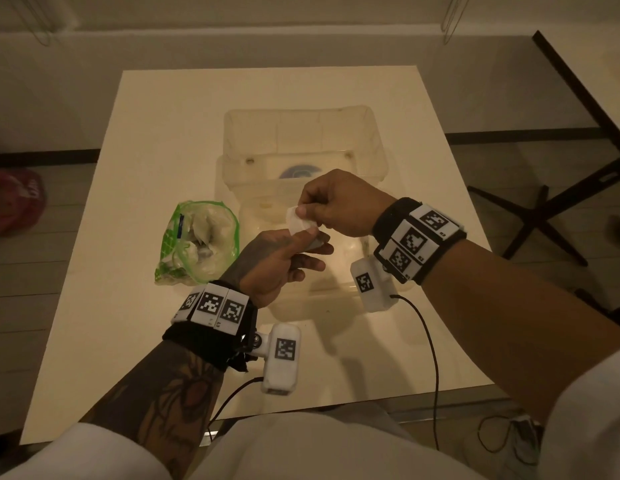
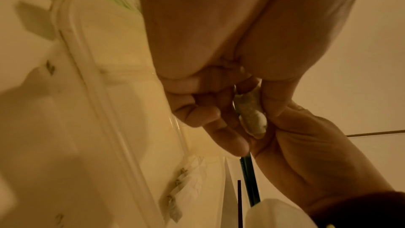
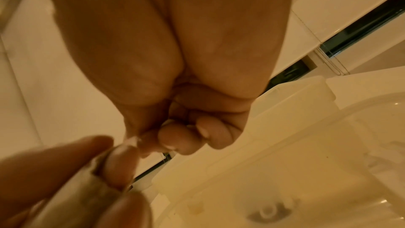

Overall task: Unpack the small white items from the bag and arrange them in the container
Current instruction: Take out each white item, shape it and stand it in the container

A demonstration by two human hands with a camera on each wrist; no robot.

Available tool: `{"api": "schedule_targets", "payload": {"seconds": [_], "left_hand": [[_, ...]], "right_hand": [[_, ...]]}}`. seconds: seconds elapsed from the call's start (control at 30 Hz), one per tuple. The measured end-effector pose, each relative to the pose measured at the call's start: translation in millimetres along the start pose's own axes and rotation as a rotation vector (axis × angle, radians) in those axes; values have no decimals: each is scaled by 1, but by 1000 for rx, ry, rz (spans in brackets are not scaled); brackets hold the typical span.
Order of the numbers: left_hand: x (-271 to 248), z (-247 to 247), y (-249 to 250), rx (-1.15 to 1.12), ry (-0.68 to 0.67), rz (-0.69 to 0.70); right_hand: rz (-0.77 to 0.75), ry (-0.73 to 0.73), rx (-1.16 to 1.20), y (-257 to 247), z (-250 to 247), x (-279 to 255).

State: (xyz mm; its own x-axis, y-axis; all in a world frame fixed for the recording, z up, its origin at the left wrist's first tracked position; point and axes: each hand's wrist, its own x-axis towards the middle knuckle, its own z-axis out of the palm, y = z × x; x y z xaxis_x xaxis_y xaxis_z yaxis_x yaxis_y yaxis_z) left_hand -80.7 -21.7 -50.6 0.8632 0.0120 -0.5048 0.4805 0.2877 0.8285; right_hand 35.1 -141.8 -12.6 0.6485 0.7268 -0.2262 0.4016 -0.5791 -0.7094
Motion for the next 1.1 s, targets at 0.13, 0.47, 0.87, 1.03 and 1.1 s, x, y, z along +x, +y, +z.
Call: {"api": "schedule_targets", "payload": {"seconds": [0.13,0.47,0.87,1.03,1.1], "left_hand": [[-1,0,1,-8,3,10],[-2,9,-1,-87,29,53],[2,12,-6,8,52,16],[2,12,-8,12,95,15],[3,12,-9,32,112,12]], "right_hand": [[8,5,30,0,1,-2],[-3,-4,46,-2,-3,-2],[16,1,27,5,-2,-2],[18,20,47,7,0,-4],[18,20,40,8,-1,-4]]}}
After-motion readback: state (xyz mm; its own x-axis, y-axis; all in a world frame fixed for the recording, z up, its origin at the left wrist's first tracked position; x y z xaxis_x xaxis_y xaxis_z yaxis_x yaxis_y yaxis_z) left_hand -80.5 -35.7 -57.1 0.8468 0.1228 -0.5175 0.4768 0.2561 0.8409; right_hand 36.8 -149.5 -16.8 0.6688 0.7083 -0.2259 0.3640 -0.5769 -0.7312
